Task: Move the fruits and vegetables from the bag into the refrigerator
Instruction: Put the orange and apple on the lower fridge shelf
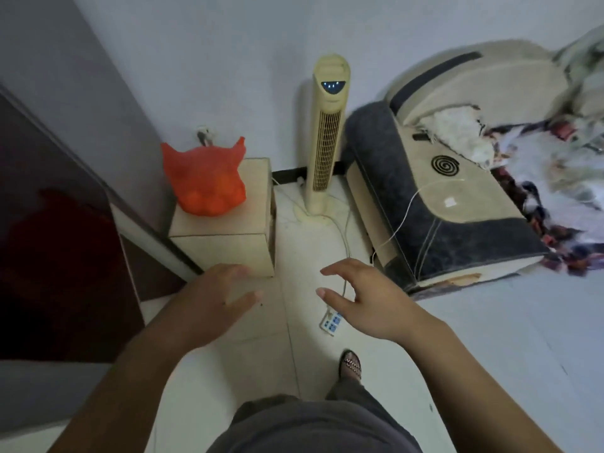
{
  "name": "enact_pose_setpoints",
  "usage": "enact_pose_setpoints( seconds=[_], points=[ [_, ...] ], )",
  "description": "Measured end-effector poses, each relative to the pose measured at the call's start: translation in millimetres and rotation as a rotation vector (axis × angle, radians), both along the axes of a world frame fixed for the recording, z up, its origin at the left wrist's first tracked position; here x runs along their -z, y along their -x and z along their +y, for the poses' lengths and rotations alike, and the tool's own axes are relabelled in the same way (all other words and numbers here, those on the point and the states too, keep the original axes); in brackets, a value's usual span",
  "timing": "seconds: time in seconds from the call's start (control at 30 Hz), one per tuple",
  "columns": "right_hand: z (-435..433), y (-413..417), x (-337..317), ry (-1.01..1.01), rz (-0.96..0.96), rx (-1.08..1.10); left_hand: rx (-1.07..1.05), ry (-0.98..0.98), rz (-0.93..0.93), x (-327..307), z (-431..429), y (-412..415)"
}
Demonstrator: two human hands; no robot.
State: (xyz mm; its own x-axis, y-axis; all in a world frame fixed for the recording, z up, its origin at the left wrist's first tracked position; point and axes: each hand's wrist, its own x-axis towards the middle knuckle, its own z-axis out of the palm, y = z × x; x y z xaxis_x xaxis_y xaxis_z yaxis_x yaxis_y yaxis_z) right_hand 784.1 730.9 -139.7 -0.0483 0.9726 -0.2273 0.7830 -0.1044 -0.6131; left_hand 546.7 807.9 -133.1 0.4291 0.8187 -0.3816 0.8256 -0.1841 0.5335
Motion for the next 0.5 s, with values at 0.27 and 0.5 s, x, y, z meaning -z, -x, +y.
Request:
enact_pose_setpoints(
  seconds=[0.27,0.5],
  points=[
    [82.9,-95.0,-3.3,-0.063,-0.014,-0.085,-0.046,-0.06,-0.095,-14.0,56.9,-120.5],
    [163.2,-83.5,1.8,-0.033,-0.029,-0.262,-0.263,-0.056,-0.074,-14.6,93.9,-90.6]
  ],
)
